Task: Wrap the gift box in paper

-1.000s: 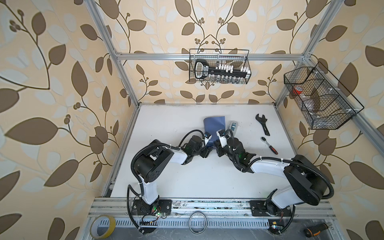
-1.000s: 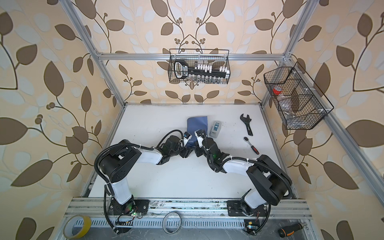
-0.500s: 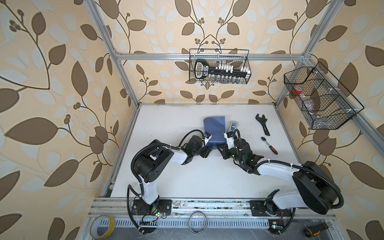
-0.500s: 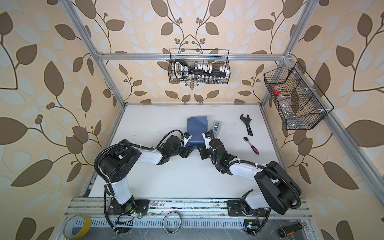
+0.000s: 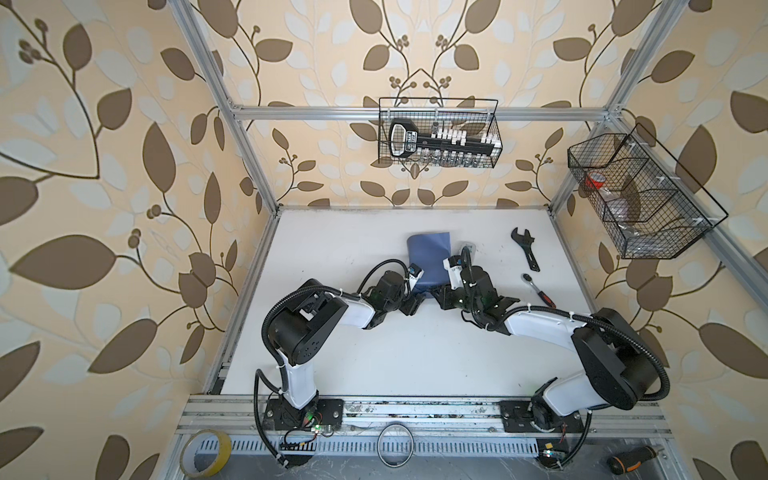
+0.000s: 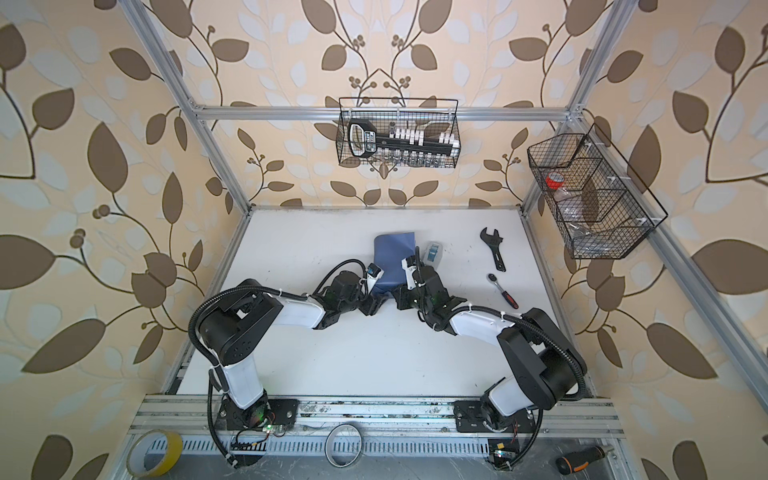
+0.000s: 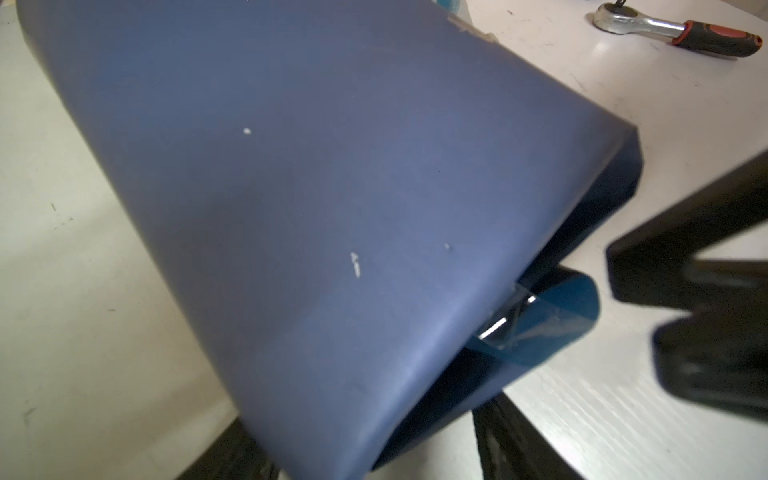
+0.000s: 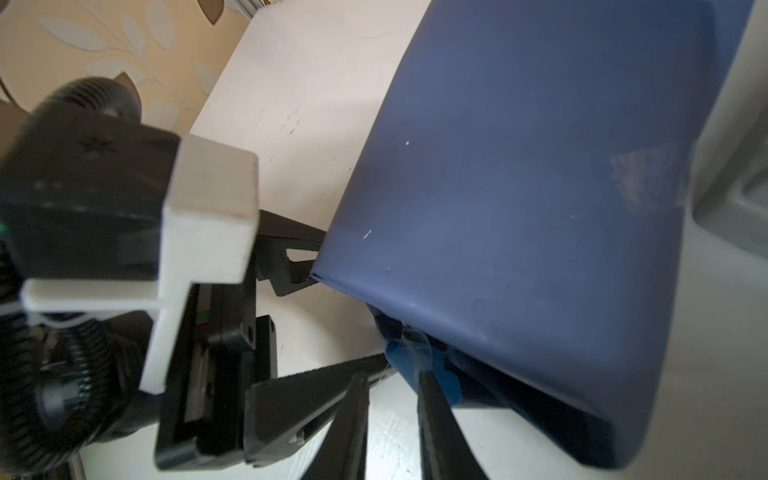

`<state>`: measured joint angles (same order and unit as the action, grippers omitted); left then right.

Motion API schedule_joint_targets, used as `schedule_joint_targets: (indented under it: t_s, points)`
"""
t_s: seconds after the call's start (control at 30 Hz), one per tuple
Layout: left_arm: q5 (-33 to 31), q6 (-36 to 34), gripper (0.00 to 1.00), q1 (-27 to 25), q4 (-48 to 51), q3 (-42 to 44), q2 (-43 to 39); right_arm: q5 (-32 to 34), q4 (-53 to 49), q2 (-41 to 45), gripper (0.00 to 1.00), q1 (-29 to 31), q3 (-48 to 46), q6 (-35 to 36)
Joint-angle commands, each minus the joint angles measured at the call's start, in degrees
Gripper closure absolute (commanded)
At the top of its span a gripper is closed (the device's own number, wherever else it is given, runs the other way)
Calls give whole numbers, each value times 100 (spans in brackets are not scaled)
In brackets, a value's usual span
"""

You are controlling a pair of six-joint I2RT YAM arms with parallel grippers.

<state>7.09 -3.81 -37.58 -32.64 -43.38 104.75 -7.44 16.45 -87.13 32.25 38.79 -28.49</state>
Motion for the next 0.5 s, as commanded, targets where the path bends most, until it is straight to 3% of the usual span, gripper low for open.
schedule_joint_targets:
  t_s: [0.0, 0.47]
  points:
    - [16, 56, 30, -40, -178, -145, 10, -133, -229, -149, 77, -40, 203, -9]
    - [15, 36, 30, -46, -183, -153, 12, -317, -286, -436, 83, -113, 380, -90]
